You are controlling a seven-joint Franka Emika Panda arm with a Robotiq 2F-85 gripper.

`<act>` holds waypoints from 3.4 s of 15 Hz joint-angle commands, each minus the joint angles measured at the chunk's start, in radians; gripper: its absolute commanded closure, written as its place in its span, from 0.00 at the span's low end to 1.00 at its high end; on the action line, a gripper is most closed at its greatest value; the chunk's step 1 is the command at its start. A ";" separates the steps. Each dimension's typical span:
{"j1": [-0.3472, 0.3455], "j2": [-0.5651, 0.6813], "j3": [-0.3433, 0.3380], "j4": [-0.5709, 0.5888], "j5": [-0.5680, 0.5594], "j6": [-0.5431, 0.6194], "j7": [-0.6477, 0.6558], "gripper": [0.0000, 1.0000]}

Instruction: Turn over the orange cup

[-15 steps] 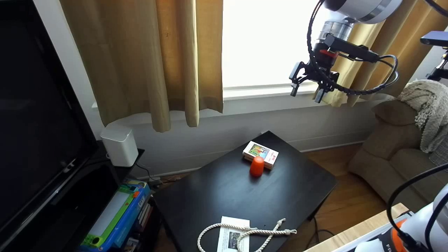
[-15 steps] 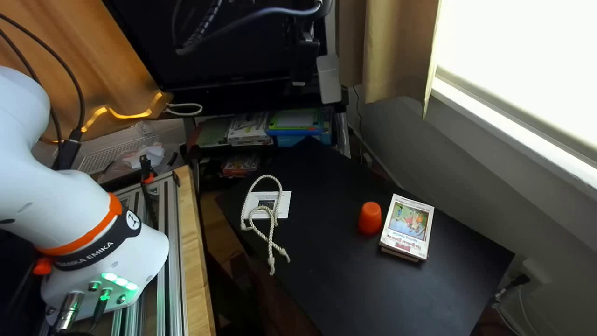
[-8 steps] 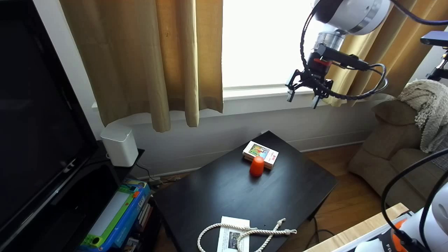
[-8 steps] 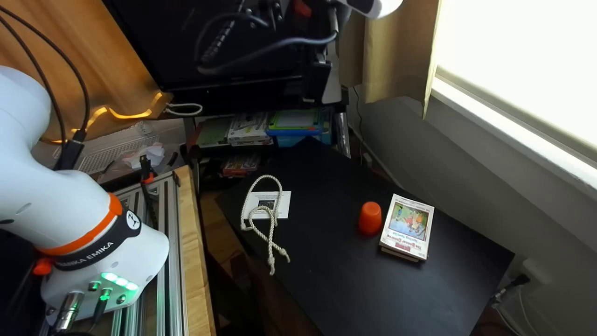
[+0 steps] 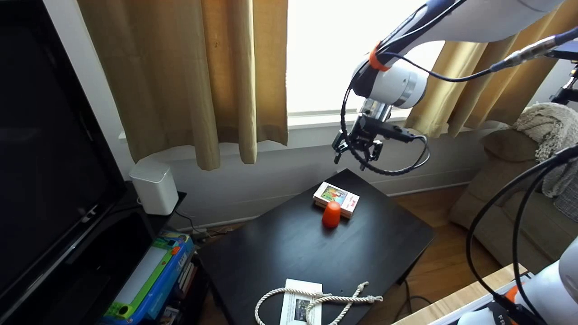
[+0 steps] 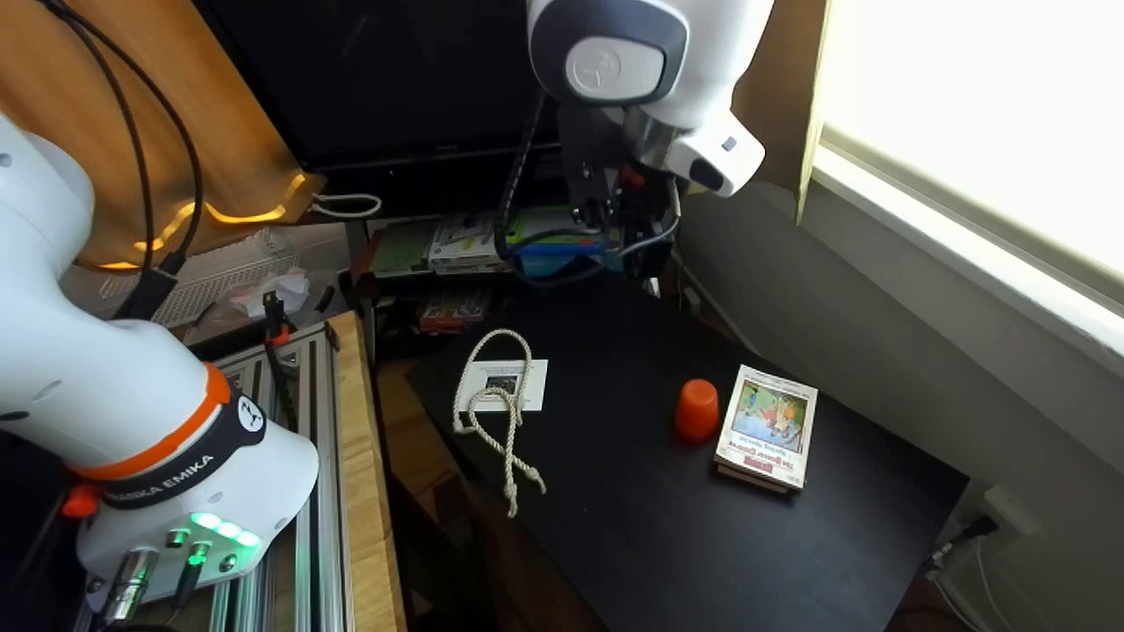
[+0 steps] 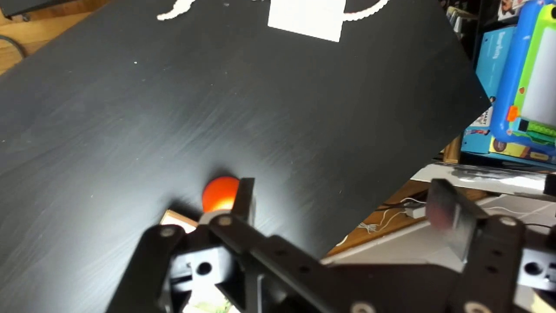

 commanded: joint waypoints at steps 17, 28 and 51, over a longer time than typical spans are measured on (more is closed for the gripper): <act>0.056 0.471 -0.027 0.231 -0.092 0.258 0.228 0.00; 0.012 0.691 -0.050 0.433 -0.143 0.252 0.309 0.00; -0.203 1.069 0.094 0.942 -0.032 -0.027 0.235 0.00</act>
